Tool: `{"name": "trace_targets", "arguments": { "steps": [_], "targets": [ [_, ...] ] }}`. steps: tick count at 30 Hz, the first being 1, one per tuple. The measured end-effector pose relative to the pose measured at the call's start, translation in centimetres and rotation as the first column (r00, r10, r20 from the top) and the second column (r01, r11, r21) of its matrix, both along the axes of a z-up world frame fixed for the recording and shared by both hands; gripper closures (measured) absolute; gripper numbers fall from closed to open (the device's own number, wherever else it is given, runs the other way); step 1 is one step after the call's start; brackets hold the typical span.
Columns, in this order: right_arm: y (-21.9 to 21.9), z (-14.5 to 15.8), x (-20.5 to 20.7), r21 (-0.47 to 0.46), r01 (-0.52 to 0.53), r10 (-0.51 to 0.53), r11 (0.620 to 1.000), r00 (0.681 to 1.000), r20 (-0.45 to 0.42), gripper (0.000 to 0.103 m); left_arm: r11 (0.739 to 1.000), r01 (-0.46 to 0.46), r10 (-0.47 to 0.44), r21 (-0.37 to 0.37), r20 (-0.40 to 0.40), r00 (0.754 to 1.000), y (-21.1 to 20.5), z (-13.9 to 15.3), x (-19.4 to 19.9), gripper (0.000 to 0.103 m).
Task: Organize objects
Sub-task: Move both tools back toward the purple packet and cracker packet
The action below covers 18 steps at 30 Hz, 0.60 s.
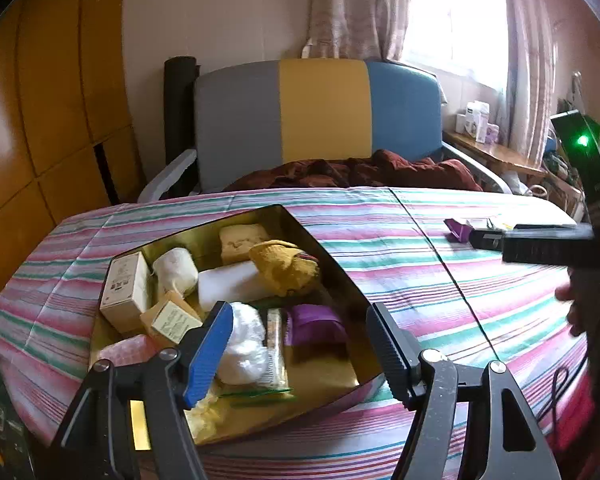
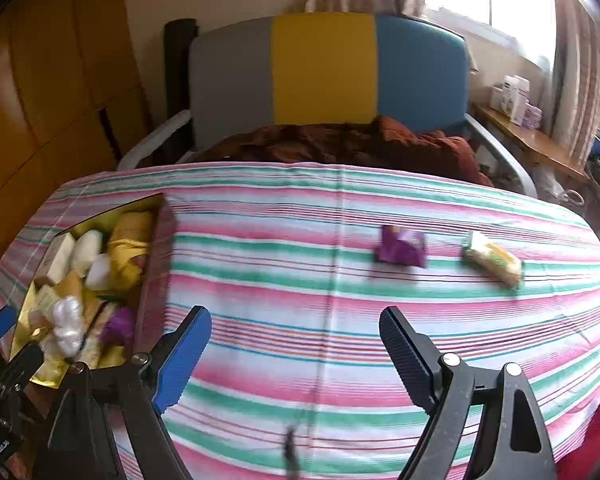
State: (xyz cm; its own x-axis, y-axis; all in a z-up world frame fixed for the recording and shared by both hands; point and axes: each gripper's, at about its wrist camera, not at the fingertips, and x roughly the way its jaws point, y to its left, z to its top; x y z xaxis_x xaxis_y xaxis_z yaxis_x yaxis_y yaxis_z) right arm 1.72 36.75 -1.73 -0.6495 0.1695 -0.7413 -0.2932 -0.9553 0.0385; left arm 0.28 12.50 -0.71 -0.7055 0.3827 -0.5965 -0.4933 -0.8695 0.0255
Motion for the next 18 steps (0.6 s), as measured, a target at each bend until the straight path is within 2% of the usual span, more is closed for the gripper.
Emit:
{"name": "trace_targets", "arguments": {
  "steps": [8,13,15,18],
  "targets": [
    [6.5,0.3,-0.3,0.091,0.104,-0.108,0.99,0.993,0.041,0.015,0.998,0.057,-0.057,-0.033,-0.013,0.998,2.1,-0.1,0.6,0.028],
    [11.2,-1.4,-0.7,0.111,0.18,-0.189,0.977,0.979,0.076,0.015,0.995,0.085,-0.085,-0.05,-0.011,0.996,3.5,-0.2,0.6,0.028],
    [13.3,-2.5,-0.5,0.085,0.222,-0.23,0.971,0.969,0.094,0.015,0.993,0.098,-0.099,-0.06,-0.014,0.995,4.2,-0.1,0.7,0.028],
    [15.8,-3.7,0.2,-0.012,0.293,-0.29,0.956,0.95,0.111,0.015,0.99,0.121,-0.123,-0.076,-0.019,0.992,5.3,-0.1,0.8,0.028]
  ]
}}
